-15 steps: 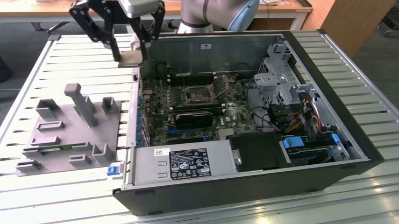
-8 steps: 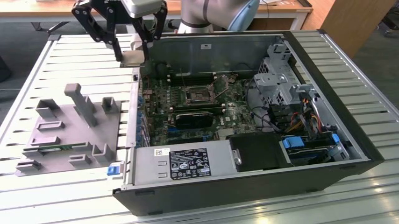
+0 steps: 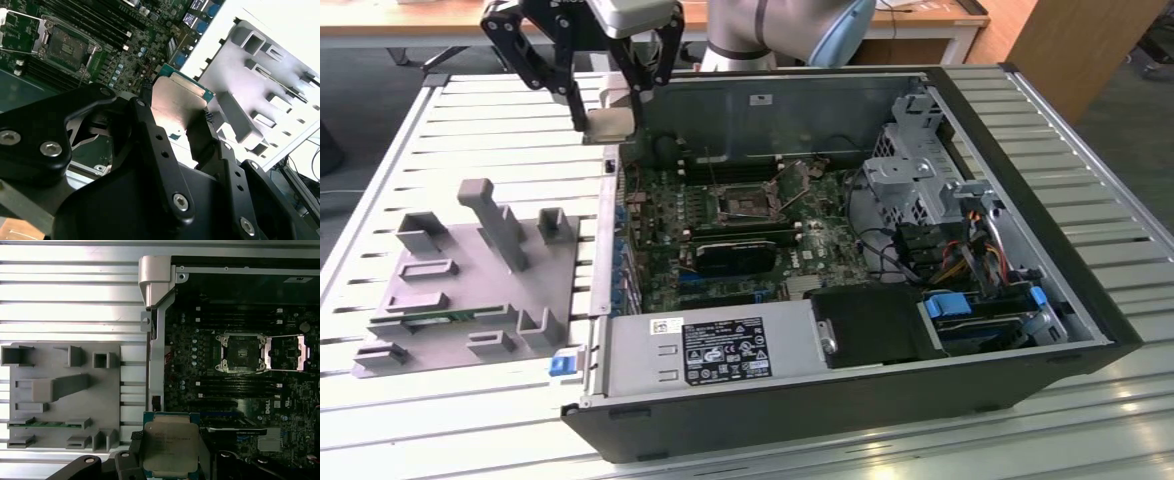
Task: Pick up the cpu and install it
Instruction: 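Pick up the cpu and move it towards the insertion slot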
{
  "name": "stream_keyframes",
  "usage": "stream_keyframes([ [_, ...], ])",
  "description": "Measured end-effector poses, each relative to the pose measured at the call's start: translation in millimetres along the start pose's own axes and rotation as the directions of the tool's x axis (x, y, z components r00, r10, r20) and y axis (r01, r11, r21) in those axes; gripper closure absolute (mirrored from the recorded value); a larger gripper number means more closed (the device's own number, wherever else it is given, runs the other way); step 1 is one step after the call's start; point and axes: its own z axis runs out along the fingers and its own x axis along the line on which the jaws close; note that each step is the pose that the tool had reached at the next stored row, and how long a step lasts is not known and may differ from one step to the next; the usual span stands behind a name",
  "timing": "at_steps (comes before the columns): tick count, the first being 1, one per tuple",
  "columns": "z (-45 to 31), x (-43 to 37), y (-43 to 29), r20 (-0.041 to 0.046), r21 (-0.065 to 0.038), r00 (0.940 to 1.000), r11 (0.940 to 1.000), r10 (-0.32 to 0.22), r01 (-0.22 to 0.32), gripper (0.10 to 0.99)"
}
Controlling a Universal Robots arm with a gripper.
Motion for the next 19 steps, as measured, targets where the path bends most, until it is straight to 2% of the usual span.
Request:
stream_keyframes([
  [19,-0.1,-9.4,0.0,0.0,0.0,1.0,1.0,0.0,0.0,0.561],
])
